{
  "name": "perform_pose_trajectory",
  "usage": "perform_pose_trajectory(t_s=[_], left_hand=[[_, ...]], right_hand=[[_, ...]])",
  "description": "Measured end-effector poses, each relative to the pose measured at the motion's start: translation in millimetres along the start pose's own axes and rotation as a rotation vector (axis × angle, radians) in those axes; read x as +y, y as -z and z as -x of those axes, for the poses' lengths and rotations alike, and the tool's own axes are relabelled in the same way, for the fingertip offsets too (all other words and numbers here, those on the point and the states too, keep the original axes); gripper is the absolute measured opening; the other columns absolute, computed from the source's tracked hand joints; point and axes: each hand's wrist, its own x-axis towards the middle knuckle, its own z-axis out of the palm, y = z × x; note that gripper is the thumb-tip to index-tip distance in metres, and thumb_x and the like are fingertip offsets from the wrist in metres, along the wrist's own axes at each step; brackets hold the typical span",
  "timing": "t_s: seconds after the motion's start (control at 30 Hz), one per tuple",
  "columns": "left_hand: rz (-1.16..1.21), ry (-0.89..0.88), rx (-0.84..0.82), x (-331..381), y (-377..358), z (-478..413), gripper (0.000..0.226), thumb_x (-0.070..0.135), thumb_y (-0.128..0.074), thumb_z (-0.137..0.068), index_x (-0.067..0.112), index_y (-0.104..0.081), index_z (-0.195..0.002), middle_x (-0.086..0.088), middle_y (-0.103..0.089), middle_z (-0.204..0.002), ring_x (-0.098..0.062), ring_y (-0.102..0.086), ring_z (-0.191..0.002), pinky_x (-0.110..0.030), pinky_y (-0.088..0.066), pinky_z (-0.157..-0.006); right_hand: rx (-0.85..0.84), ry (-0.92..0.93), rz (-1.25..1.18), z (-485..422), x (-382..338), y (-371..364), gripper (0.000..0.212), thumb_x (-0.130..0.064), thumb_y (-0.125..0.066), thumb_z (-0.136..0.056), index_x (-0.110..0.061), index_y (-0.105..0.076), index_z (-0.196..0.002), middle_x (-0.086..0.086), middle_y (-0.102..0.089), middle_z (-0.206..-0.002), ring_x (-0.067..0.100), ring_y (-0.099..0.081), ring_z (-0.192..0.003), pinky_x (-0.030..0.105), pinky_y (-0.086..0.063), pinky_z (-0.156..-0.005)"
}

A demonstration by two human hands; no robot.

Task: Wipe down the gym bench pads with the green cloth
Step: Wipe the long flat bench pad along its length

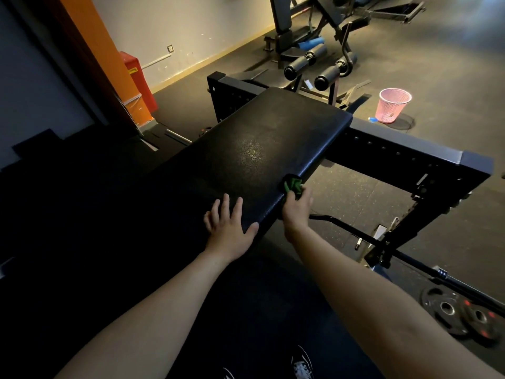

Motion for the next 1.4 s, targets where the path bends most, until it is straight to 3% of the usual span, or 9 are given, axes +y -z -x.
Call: perform_pose_trajectory(t_s=[0.37,0.5,0.6,0.87,1.0,1.1,1.17,1.3,1.4], left_hand=[[-0.009,-0.029,-0.011,-1.9,-2.3,-2.0,0.079,0.059,-0.038,-0.099,0.024,-0.002,-0.16,-0.011,0.012,-0.167,-0.031,0.015,-0.152,-0.055,0.007,-0.12],[0.005,-0.052,-0.021,-4.3,-0.9,-1.4,0.078,0.059,-0.037,-0.099,0.024,-0.002,-0.16,-0.012,0.013,-0.167,-0.032,0.016,-0.152,-0.055,0.007,-0.119],[-0.006,-0.049,-0.029,-2.3,-0.1,-1.3,0.078,0.058,-0.036,-0.1,0.023,0.0,-0.16,-0.012,0.015,-0.166,-0.033,0.018,-0.152,-0.056,0.008,-0.119],[-0.017,-0.07,-0.054,-3.2,-2.4,-3.9,0.079,0.058,-0.033,-0.101,0.02,0.003,-0.16,-0.016,0.018,-0.165,-0.035,0.02,-0.151,-0.057,0.009,-0.119],[0.002,-0.089,-0.075,-4.5,0.9,-1.5,0.079,0.057,-0.035,-0.101,0.019,0.002,-0.16,-0.017,0.018,-0.165,-0.036,0.021,-0.151,-0.058,0.011,-0.119],[0.014,-0.123,-0.129,-6.7,7.5,-1.4,0.08,0.055,-0.038,-0.101,0.02,0.001,-0.16,-0.017,0.019,-0.164,-0.036,0.022,-0.15,-0.057,0.012,-0.118],[0.048,-0.161,-0.185,-12.9,16.9,-2.0,0.078,0.051,-0.042,-0.1,0.022,-0.003,-0.161,-0.016,0.018,-0.165,-0.035,0.022,-0.15,-0.056,0.012,-0.118],[0.1,-0.273,-0.164,-42.1,37.0,2.1,0.072,0.043,-0.049,-0.097,0.024,-0.019,-0.16,-0.009,0.001,-0.168,-0.028,0.008,-0.154,-0.051,0.0,-0.122],[0.066,-0.188,-0.019,-76.8,49.9,6.5,0.072,0.049,-0.051,-0.094,0.027,-0.026,-0.158,-0.003,-0.007,-0.167,-0.027,-0.002,-0.151,-0.055,-0.006,-0.121]], right_hand=[[-0.032,0.075,0.142,68.9,39.9,-7.4,0.012,-0.017,-0.045,-0.102,-0.019,-0.052,-0.111,0.001,-0.046,-0.116,0.009,-0.052,-0.089,0.029,-0.046,-0.078],[0.117,0.055,0.057,29.9,17.8,0.8,0.016,-0.017,-0.044,-0.102,-0.025,-0.044,-0.116,0.005,-0.037,-0.131,0.02,-0.051,-0.108,0.042,-0.051,-0.093],[0.106,-0.012,0.019,1.2,-1.9,-0.6,0.017,-0.023,-0.043,-0.103,-0.026,-0.042,-0.12,0.006,-0.032,-0.135,0.025,-0.049,-0.109,0.049,-0.049,-0.099],[0.071,0.074,0.142,40.3,20.0,-24.1,0.017,-0.022,-0.041,-0.103,-0.031,-0.044,-0.116,0.004,-0.034,-0.127,0.022,-0.047,-0.104,0.044,-0.044,-0.092],[0.05,0.095,0.17,72.1,39.2,-23.8,0.017,-0.014,-0.041,-0.101,-0.017,-0.052,-0.114,0.008,-0.046,-0.117,0.012,-0.047,-0.086,0.032,-0.041,-0.074],[-0.062,0.144,0.24,84.0,42.0,-12.0,0.009,-0.016,-0.047,-0.097,-0.02,-0.055,-0.099,0.007,-0.055,-0.105,0.019,-0.055,-0.086,0.047,-0.051,-0.078],[-0.069,0.199,0.296,83.7,31.9,-3.1,0.011,-0.017,-0.049,-0.097,-0.024,-0.055,-0.103,0.003,-0.056,-0.11,0.021,-0.059,-0.094,0.048,-0.056,-0.084],[0.033,0.34,0.383,62.7,-10.1,-4.7,0.028,-0.018,-0.051,-0.099,-0.025,-0.051,-0.127,-0.001,-0.048,-0.123,0.014,-0.052,-0.105,0.028,-0.048,-0.085],[0.003,0.335,0.74,54.0,-22.5,-28.3,0.036,-0.023,-0.053,-0.098,-0.016,-0.053,-0.134,0.004,-0.045,-0.125,0.022,-0.05,-0.109,0.037,-0.048,-0.093]])
